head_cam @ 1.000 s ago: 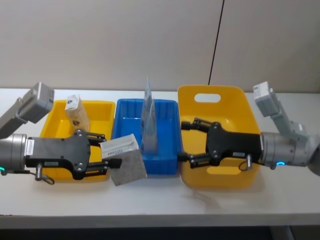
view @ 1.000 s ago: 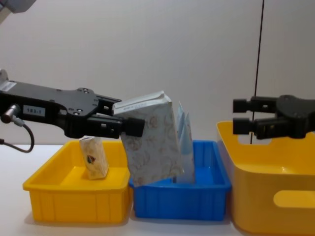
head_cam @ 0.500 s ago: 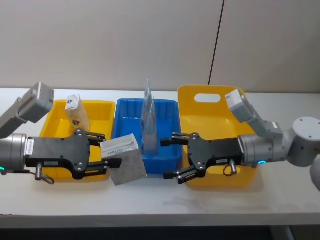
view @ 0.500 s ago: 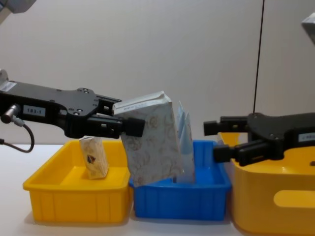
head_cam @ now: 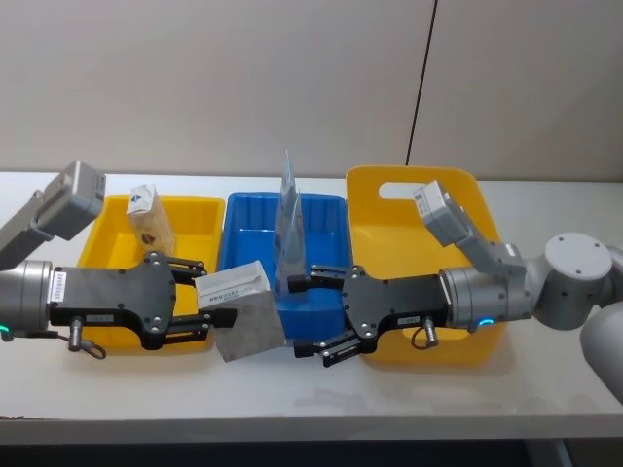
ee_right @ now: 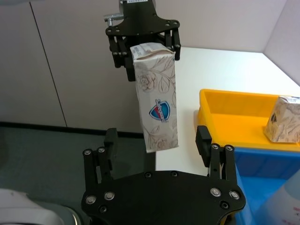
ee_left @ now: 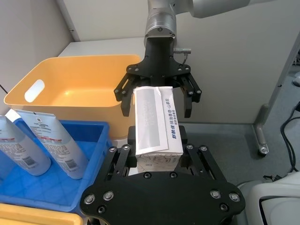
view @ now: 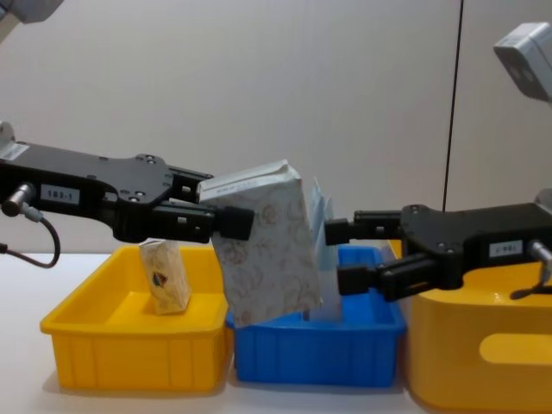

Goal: Bimanual collaborative sorting of washing and personal care products

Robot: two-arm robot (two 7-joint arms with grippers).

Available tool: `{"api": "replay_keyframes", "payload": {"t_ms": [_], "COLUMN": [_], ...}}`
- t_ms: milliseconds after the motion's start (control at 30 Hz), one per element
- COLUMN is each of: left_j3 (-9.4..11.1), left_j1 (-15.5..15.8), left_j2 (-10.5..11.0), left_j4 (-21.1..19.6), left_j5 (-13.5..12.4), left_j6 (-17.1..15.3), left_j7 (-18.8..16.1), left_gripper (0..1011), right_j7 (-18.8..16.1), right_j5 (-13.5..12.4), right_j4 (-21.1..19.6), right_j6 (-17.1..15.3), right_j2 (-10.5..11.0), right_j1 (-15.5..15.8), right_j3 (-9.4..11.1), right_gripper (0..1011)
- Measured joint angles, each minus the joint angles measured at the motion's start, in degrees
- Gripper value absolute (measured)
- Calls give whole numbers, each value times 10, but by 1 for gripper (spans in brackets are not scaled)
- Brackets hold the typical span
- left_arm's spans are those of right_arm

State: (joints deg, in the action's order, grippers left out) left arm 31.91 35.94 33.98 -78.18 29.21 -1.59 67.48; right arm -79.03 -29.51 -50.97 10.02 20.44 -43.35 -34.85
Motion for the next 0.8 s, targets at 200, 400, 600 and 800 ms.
{"api": "replay_keyframes", "payload": {"t_ms": [200,400,600,800], "left_j3": [0,0,0,0], "left_j1": [0,0,0,0], "left_j2": [0,0,0,0], "left_j4": [0,0,0,0], "left_j5": [0,0,0,0], "left_j6": [0,0,0,0], "left_j7": [0,0,0,0], "left_gripper": [425,424,424,424], "right_j7": [16,32,41,42], "right_j5": [-4,-7,-7,-8], "right_j4": [-12,-26,-33,-34], "right_j6": [-1,-4,-6,-9], "right_j2": [-2,-3,-6,-11], "right_j1": [8,16,19,18], "right_j3": [0,-1,-5,-12], "right_gripper": [1000,1000,1000,1000]}}
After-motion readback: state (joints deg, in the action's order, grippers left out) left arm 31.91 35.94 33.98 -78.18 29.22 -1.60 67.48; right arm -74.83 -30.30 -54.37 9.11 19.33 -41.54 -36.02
